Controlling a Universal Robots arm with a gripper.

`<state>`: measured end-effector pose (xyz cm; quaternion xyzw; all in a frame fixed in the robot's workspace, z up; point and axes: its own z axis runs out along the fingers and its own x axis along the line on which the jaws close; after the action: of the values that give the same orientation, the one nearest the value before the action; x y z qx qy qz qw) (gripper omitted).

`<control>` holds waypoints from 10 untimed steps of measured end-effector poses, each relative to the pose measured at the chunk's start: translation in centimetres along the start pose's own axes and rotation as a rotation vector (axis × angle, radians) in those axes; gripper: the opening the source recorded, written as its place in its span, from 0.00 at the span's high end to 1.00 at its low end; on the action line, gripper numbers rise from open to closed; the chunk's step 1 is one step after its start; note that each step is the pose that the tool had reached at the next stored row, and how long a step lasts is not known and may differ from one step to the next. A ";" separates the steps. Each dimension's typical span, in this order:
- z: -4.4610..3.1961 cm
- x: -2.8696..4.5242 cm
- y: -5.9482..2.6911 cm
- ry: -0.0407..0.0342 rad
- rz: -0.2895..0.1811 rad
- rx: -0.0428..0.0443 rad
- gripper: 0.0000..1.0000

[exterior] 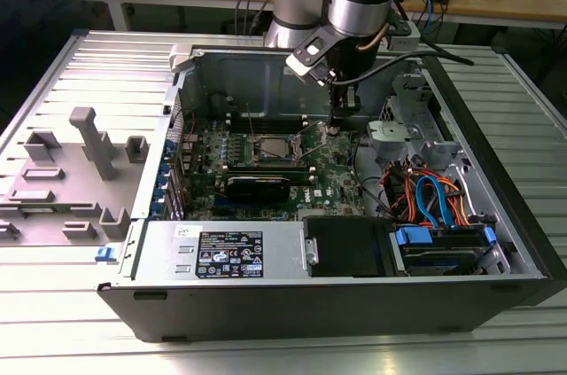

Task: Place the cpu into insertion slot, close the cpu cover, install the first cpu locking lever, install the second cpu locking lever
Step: 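Close the cpu cover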

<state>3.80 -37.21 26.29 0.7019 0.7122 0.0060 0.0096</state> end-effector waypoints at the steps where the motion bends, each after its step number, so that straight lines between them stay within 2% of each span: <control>1: 0.22 0.01 0.10 0.0000 0.000 0.0012 0.89; 4: 0.59 0.24 0.53 0.0001 0.000 0.0054 0.89; 7: 0.98 0.30 0.53 0.0000 0.000 0.0060 0.89; 10: 2.02 0.31 0.45 0.0004 -0.002 0.0143 0.89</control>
<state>4.28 -36.90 24.28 0.7012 0.7130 0.0011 0.0044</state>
